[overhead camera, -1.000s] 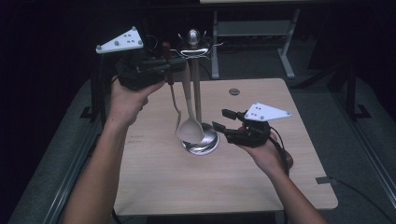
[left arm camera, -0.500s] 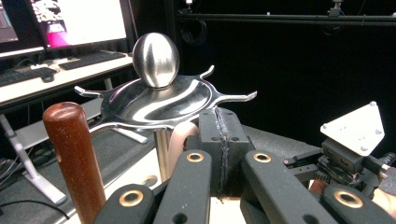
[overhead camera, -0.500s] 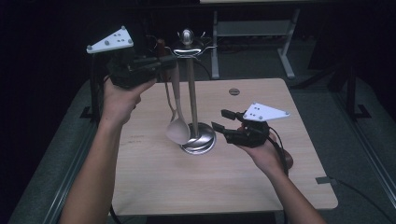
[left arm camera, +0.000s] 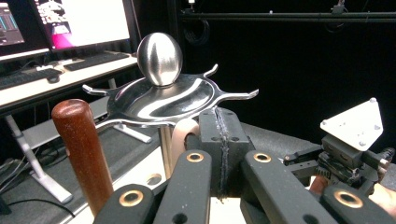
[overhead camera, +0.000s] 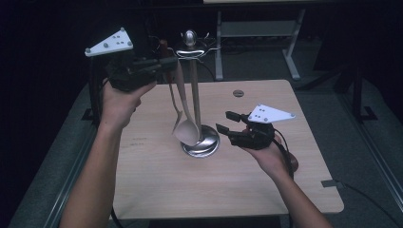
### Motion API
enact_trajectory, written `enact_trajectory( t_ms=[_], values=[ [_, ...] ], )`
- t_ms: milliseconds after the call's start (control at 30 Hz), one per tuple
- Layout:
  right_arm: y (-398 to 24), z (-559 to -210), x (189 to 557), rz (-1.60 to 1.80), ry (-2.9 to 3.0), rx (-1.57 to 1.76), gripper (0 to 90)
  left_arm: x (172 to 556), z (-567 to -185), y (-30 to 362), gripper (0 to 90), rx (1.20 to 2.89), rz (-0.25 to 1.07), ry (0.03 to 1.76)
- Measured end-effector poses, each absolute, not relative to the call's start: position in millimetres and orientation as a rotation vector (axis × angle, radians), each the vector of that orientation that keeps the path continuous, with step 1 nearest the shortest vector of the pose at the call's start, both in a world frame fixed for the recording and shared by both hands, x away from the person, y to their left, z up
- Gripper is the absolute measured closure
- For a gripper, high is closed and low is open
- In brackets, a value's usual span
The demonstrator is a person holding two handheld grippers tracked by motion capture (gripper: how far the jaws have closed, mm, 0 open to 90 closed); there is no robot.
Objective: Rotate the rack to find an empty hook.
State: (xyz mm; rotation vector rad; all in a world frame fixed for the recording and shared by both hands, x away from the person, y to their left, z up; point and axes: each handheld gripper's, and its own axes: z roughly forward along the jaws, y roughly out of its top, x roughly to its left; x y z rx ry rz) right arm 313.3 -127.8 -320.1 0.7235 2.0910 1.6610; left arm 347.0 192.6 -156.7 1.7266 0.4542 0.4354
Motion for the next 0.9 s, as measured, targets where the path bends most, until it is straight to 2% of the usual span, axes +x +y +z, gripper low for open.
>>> enact_trajectory(
  t_ms=[900],
  values=[
    [-126.4,-321.9,313.5,1.656,2.097,0.729,44.2,344.7,-154.6,202.8,90.0,1.719,0.490,0.490]
  ],
)
